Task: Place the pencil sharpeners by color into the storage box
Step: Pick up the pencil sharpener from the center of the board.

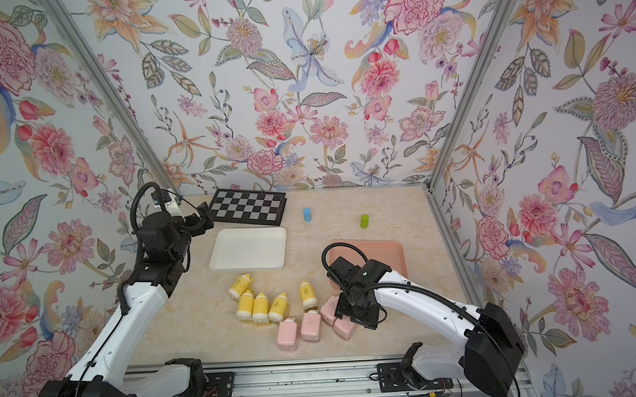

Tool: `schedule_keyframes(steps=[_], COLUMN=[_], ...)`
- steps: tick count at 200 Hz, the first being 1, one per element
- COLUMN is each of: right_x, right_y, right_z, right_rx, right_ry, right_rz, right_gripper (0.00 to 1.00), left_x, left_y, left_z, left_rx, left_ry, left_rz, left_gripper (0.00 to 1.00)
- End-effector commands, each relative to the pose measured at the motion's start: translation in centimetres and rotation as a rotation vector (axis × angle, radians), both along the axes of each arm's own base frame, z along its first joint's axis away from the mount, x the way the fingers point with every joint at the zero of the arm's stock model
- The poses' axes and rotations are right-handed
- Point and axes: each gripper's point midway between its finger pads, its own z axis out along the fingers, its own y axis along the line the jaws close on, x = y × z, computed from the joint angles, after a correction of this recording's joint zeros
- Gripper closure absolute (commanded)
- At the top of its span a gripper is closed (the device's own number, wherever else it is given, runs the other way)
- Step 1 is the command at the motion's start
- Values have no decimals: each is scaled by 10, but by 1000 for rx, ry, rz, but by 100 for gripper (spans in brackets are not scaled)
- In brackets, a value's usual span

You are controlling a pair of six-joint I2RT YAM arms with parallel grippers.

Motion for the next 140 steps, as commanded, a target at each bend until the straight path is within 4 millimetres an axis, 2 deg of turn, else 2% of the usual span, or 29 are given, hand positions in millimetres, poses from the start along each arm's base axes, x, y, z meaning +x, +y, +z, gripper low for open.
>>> schedule_keyframes(steps=[1, 75, 140], right_x=[-2, 0, -4], right_y=[4, 7, -3], right_z=[-5, -16, -26], right_rx=[-8, -28, -68], right_ry=[22, 38, 49], right_rz=[-7, 18, 54], right_gripper=[28, 28, 32], left_x=[-2, -2, -2], left_y=[2, 0, 0], left_z=[3, 2, 0], left_rx=[19, 22, 23], left_ry=[-17, -13, -12], left_rz=[15, 11, 11], left_gripper=[1, 0, 1])
